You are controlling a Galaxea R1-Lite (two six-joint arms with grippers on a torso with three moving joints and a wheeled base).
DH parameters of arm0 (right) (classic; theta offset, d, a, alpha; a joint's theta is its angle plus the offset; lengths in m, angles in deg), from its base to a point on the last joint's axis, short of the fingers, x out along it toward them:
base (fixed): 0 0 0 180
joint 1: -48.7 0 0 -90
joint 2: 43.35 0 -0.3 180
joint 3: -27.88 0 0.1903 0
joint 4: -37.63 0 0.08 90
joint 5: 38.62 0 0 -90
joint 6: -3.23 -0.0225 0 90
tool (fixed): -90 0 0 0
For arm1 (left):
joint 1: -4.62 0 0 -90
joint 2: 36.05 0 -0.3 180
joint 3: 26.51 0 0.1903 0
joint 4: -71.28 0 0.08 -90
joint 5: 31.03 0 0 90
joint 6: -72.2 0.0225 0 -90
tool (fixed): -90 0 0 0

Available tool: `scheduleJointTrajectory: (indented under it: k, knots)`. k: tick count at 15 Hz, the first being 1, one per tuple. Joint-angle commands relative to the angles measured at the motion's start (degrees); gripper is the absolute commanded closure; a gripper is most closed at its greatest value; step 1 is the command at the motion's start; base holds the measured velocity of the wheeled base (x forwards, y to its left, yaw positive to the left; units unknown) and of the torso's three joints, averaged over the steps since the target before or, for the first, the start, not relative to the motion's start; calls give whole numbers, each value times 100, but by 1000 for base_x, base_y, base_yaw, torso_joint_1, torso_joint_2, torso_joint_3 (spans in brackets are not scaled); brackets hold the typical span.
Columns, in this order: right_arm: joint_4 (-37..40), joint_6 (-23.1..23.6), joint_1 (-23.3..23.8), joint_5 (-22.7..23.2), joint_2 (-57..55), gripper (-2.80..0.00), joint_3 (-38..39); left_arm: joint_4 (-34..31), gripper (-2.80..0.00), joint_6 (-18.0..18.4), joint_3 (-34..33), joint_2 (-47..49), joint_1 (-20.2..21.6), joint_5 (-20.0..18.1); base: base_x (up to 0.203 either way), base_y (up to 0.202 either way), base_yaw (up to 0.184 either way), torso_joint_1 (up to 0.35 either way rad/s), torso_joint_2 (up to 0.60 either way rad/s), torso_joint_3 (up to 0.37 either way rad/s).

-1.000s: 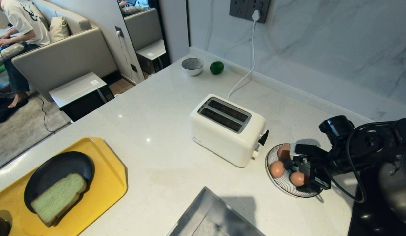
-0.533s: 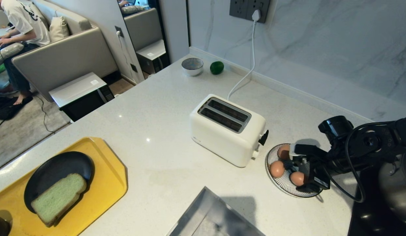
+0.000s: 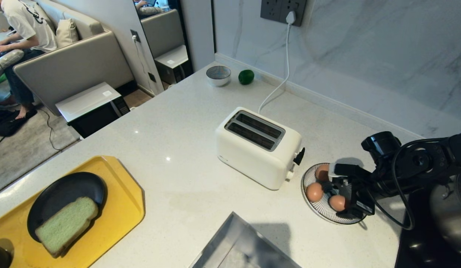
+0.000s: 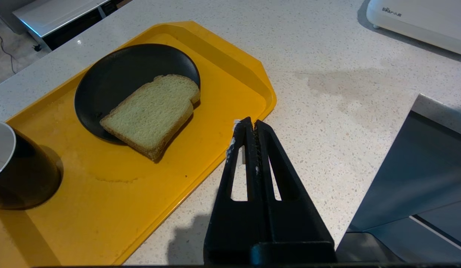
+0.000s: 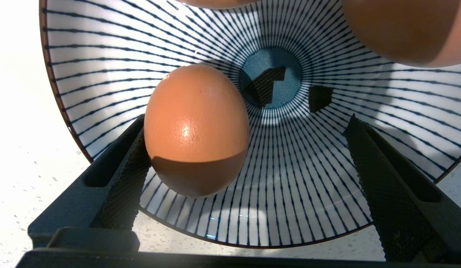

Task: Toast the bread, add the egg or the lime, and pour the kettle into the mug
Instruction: Pick up the egg

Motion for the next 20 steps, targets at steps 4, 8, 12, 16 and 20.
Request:
scheduleJointTrajectory:
  k: [4,8,12,16,20]
  knots:
    - [0,66,-10,6,-9,0,10,1,0,3,0,5,2,1,0,0,0,0,0,0]
    - [0,189,-10,6,0,0,10,1,0,3,0,5,2,1,0,0,0,0,0,0]
    - [0,189,-10,6,-9,0,-7,1,0,-5,0,5,2,1,0,0,0,0,0,0]
    - [0,180,-10,6,0,0,-7,1,0,3,0,5,2,1,0,0,0,0,0,0]
    - [0,180,-10,6,44,0,10,1,0,3,0,5,2,1,0,0,0,0,0,0]
